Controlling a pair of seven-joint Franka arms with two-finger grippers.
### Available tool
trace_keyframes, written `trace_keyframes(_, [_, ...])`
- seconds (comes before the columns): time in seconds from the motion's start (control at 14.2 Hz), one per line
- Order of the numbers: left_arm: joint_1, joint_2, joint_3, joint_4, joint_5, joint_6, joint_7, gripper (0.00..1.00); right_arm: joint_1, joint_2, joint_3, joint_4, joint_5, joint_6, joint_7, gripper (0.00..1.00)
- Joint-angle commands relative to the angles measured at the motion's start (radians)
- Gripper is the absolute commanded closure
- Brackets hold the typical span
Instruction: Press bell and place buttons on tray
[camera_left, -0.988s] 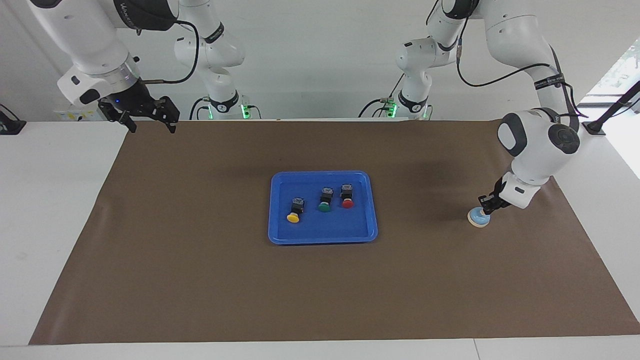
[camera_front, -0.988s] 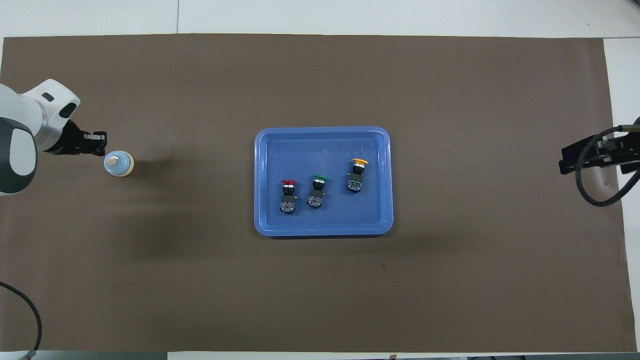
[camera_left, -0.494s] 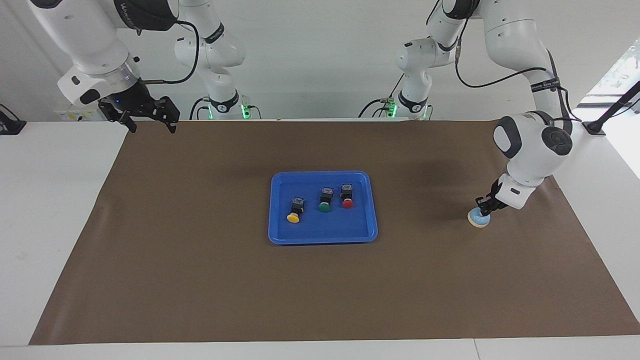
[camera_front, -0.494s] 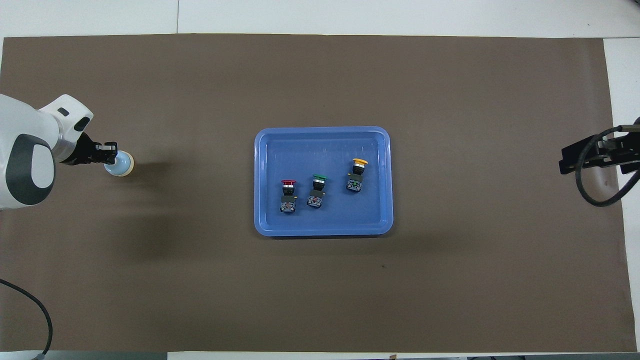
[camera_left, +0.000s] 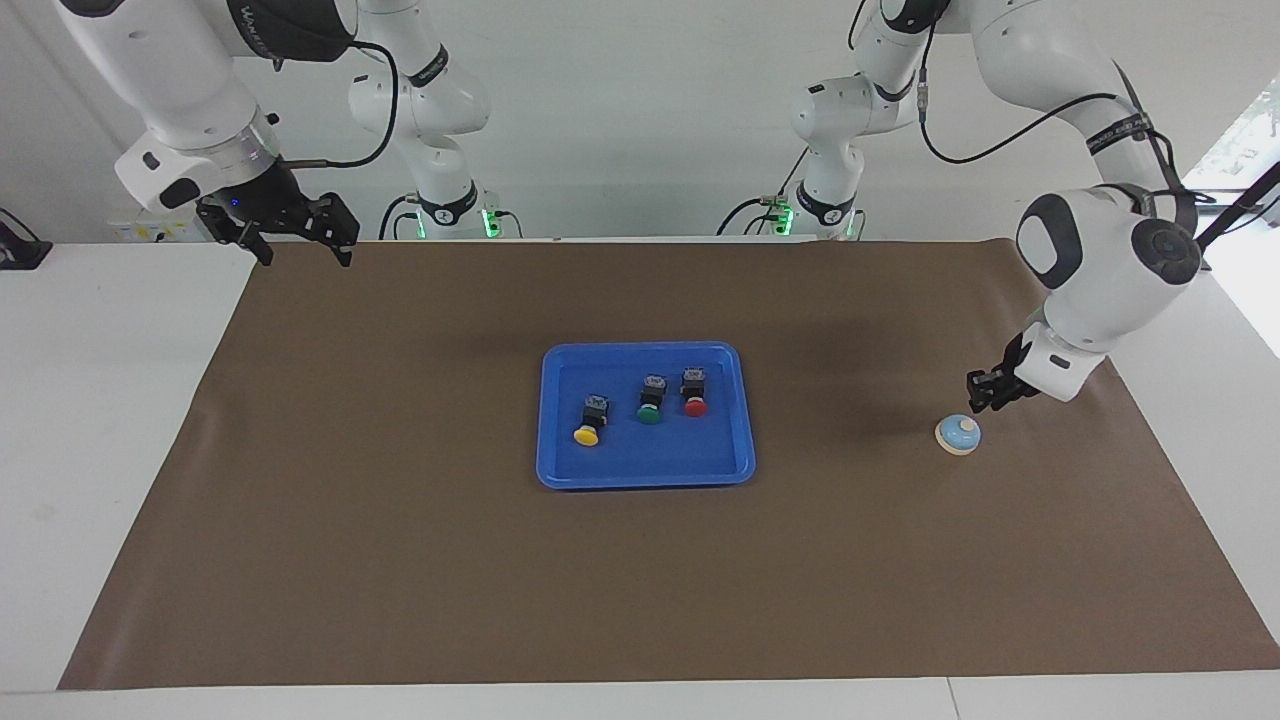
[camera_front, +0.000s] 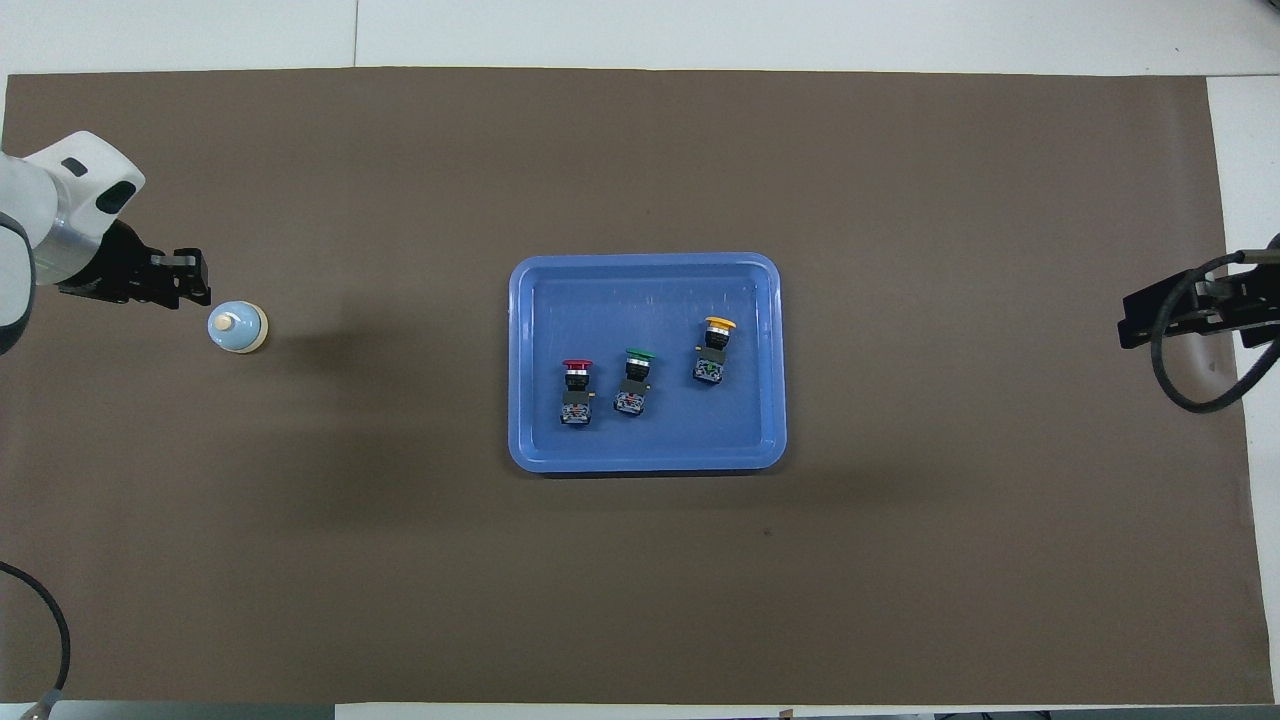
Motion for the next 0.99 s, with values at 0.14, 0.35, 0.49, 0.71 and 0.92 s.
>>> trace_keyframes(0.14, [-0.023,-0.059,0.008,0.056,-0.006,-0.153,-0.02,0.0,-0.013,-0.029,0.008,-0.032,-0.006,0.005,-0.021,0.0])
trace_keyframes(0.35, [-0.025,-0.104,0.005,0.102,-0.006,-0.299,-0.017,0.0,-0.013,-0.029,0.008,-0.032,-0.006,0.005,-0.021,0.0])
trace_keyframes(0.49, [-0.029,-0.154,0.003,0.101,-0.006,-0.356,-0.017,0.0,-0.013,-0.029,0.008,-0.032,-0.006,0.005,-0.021,0.0])
trace_keyframes(0.71, [-0.066,-0.187,0.003,0.095,-0.006,-0.419,-0.02,0.0,-0.013,-0.029,0.008,-0.032,-0.006,0.005,-0.021,0.0])
trace_keyframes(0.92, [-0.079,-0.187,0.017,0.099,-0.006,-0.444,-0.018,0.0,-0.013,-0.029,0.008,-0.032,-0.006,0.005,-0.021,0.0])
